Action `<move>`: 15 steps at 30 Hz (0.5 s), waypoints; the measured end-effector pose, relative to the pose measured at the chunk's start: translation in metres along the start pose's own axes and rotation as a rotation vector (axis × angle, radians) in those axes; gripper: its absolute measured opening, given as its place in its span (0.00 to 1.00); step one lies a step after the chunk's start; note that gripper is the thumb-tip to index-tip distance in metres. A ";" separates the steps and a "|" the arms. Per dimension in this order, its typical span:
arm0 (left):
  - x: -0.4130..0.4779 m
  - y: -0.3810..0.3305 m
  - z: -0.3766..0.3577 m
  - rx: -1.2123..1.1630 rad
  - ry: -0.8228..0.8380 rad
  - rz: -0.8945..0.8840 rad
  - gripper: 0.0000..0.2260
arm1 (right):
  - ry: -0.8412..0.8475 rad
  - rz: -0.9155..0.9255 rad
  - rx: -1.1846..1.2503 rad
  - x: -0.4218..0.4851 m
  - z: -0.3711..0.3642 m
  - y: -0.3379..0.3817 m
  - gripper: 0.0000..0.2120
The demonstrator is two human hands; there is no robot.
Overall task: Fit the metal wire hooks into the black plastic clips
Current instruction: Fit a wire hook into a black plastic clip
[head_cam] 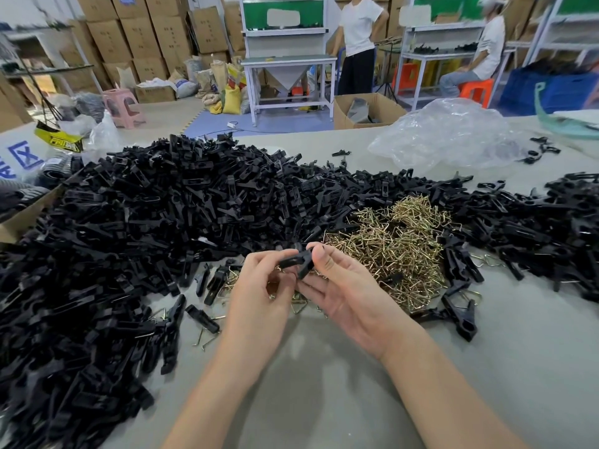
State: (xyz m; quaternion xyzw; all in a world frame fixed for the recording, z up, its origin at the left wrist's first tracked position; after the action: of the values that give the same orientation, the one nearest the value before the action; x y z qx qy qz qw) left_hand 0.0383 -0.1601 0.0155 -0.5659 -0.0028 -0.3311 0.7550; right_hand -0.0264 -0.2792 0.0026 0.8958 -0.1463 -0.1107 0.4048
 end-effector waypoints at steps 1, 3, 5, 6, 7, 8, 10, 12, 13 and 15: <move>0.000 0.001 0.000 -0.010 -0.006 0.025 0.20 | -0.006 -0.004 -0.015 0.000 0.000 0.000 0.24; 0.001 0.005 0.001 -0.037 -0.003 0.088 0.19 | -0.022 -0.013 -0.044 0.000 0.001 0.000 0.26; 0.002 0.008 0.003 -0.102 -0.001 0.139 0.17 | -0.025 -0.014 -0.040 0.000 0.003 0.001 0.23; 0.003 0.008 0.003 -0.152 -0.007 0.158 0.16 | -0.020 -0.012 -0.026 0.000 0.003 0.003 0.20; 0.003 0.008 0.004 -0.199 -0.021 0.175 0.15 | -0.018 -0.007 -0.011 0.000 0.002 0.004 0.15; 0.003 0.007 0.006 -0.240 -0.040 0.198 0.13 | -0.017 0.003 0.003 0.000 0.003 0.004 0.12; 0.004 0.007 0.008 -0.324 -0.074 0.260 0.10 | -0.031 0.040 0.026 0.002 0.005 0.004 0.10; 0.005 0.007 0.010 -0.421 -0.088 0.331 0.08 | -0.067 0.101 0.024 0.003 0.008 0.005 0.12; 0.005 0.008 0.010 -0.463 -0.091 0.357 0.07 | -0.081 0.135 0.009 0.004 0.009 0.005 0.13; 0.006 0.009 0.010 -0.536 -0.093 0.396 0.05 | -0.089 0.193 -0.044 0.005 0.011 0.006 0.14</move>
State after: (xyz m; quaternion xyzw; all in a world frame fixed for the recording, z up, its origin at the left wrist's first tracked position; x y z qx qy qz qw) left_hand 0.0507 -0.1535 0.0137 -0.7485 0.1598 -0.1407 0.6280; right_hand -0.0264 -0.2919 -0.0002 0.8626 -0.2474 -0.1140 0.4263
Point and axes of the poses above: each hand's wrist, its own x-axis towards the middle knuckle, its own z-axis out of the back of the hand, y = z × x, the point moved 3 cm from there along x, towards the middle knuckle, and after that the axes turned 4 degrees about -y, right-handed, at the moved point
